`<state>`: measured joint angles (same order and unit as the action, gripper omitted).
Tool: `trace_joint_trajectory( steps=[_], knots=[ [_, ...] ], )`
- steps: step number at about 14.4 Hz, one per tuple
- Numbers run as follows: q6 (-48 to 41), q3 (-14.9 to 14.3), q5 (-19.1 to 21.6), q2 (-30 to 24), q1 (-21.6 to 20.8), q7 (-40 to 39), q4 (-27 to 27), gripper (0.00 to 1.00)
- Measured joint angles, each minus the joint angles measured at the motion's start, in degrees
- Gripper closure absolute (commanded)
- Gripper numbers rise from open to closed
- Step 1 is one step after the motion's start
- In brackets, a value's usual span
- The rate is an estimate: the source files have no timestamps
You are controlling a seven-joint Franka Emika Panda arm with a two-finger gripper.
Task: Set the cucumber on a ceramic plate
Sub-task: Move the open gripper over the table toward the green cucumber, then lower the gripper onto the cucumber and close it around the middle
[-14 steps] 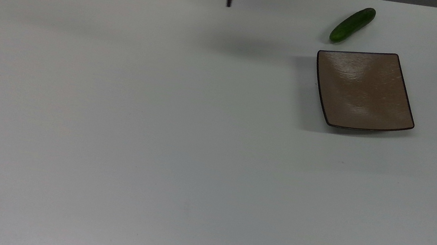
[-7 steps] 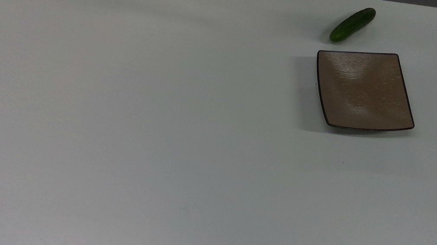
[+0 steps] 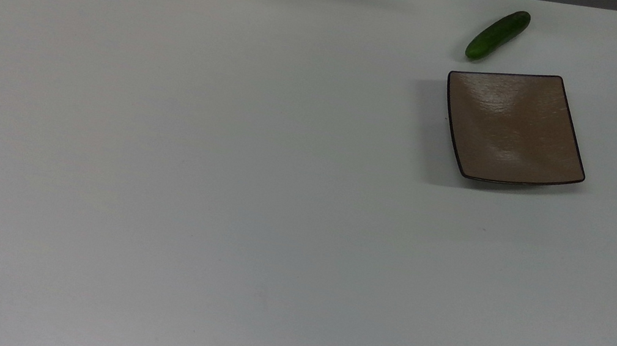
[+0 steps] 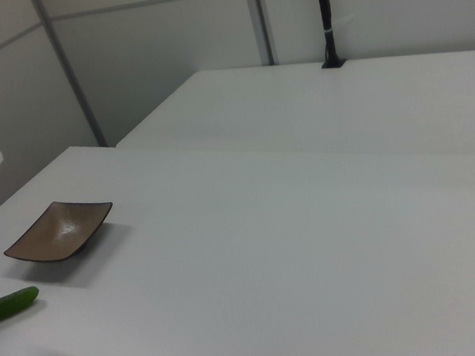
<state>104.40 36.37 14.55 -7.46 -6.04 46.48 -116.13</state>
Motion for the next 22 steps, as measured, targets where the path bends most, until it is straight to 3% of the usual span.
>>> trace_joint_trajectory(
  steps=[4, 11, 18, 22],
  knots=[
    [8.9, 4.0, 0.0, 0.1, 0.0, 1.6, -6.2, 0.00],
    [14.4, 4.5, -0.5, 8.1, -4.1, 1.7, -7.7, 0.00],
    [22.3, 4.2, -9.6, 17.1, -6.7, 7.9, -7.6, 0.00],
    [24.4, 3.1, -12.1, 20.0, -8.0, 9.3, -7.6, 0.00]
  ],
)
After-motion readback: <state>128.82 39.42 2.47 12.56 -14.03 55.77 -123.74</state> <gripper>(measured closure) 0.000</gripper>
